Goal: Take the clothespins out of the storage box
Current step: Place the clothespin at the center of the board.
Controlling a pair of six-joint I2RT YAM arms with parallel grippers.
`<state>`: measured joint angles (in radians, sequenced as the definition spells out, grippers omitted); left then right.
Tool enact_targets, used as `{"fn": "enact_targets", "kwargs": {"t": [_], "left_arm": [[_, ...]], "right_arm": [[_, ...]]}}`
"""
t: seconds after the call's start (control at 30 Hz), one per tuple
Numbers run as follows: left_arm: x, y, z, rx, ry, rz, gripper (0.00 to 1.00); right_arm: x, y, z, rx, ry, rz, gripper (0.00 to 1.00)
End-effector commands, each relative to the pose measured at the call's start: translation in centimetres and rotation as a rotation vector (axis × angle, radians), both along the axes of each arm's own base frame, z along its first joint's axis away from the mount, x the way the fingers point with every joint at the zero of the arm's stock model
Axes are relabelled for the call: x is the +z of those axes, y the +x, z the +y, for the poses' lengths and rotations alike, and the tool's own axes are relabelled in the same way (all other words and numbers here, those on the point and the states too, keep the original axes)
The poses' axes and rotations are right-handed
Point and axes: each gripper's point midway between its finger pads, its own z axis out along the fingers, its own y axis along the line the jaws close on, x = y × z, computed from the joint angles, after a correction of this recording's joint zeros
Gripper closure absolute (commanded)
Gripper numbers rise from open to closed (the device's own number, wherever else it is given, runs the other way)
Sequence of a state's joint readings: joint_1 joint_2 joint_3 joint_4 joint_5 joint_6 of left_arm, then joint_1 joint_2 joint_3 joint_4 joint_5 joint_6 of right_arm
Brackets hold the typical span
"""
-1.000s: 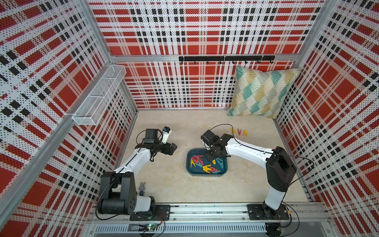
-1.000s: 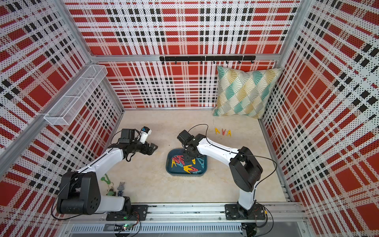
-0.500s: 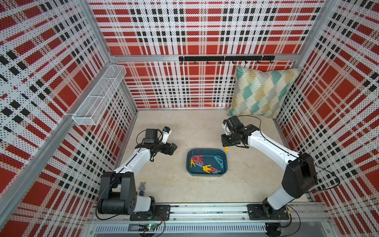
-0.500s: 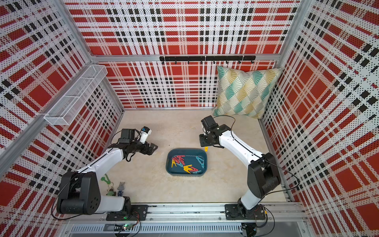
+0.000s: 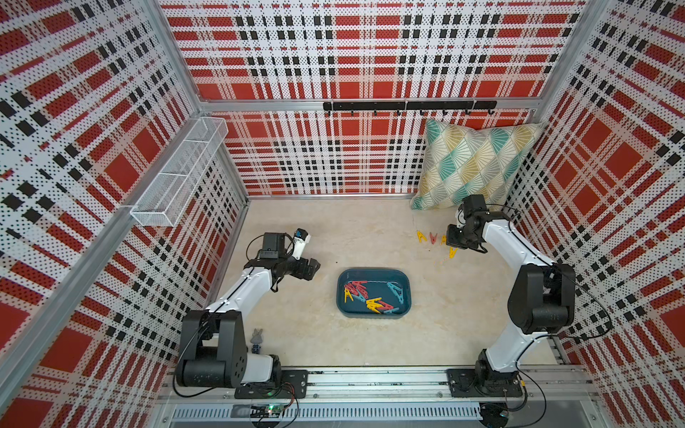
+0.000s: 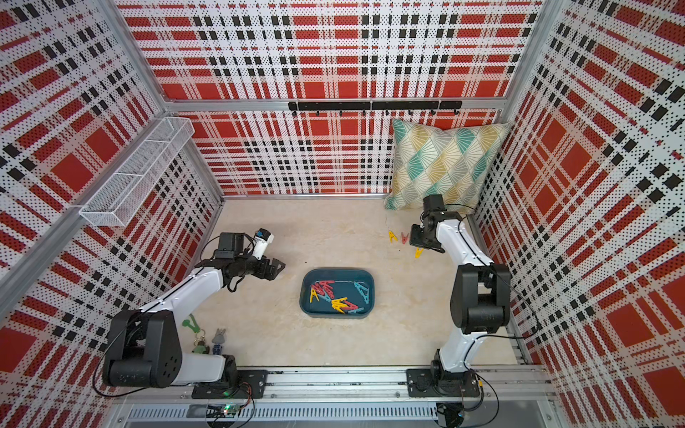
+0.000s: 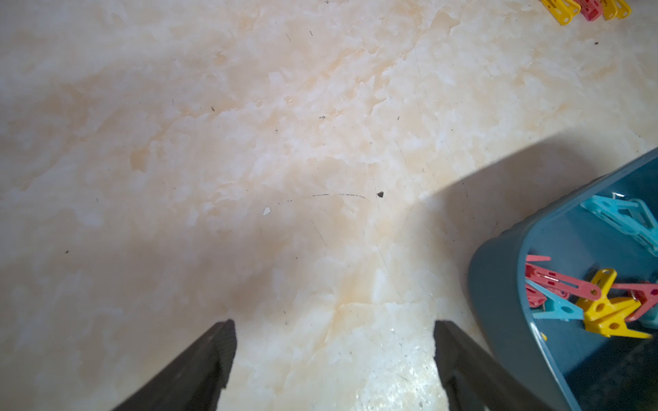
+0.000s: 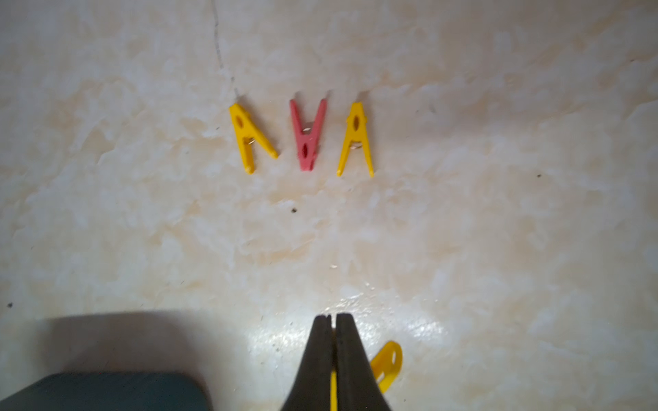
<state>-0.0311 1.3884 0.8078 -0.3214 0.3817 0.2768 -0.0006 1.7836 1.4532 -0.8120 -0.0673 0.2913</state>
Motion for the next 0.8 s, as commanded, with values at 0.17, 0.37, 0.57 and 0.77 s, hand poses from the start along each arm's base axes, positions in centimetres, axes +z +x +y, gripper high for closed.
{"fn": "enact_targets", "kwargs": {"t": [0.17, 0.37, 0.57, 0.77], "left_arm": [[0.2, 0.2, -0.1, -0.004, -0.007, -0.014, 0.08], [0.3, 0.2, 0.0, 0.0, -0.007, -0.016, 0.08], [0.3, 0.2, 0.1, 0.001, -0.006, -0.017, 0.08], [0.4, 0.2, 0.1, 0.003, -0.006, -0.019, 0.08]], "right_arm": [[-2.6, 4.2, -3.7, 0.019, -0.093, 0.07, 1.0], [-4.6, 6.8, -4.3, 0.066, -0.137, 0.106, 1.0], [-5.9, 9.0, -4.4, 0.094, -0.144, 0.099, 0.98], [-7.3, 10.1, -4.6, 0.108, -0.156, 0.113, 0.97]]}}
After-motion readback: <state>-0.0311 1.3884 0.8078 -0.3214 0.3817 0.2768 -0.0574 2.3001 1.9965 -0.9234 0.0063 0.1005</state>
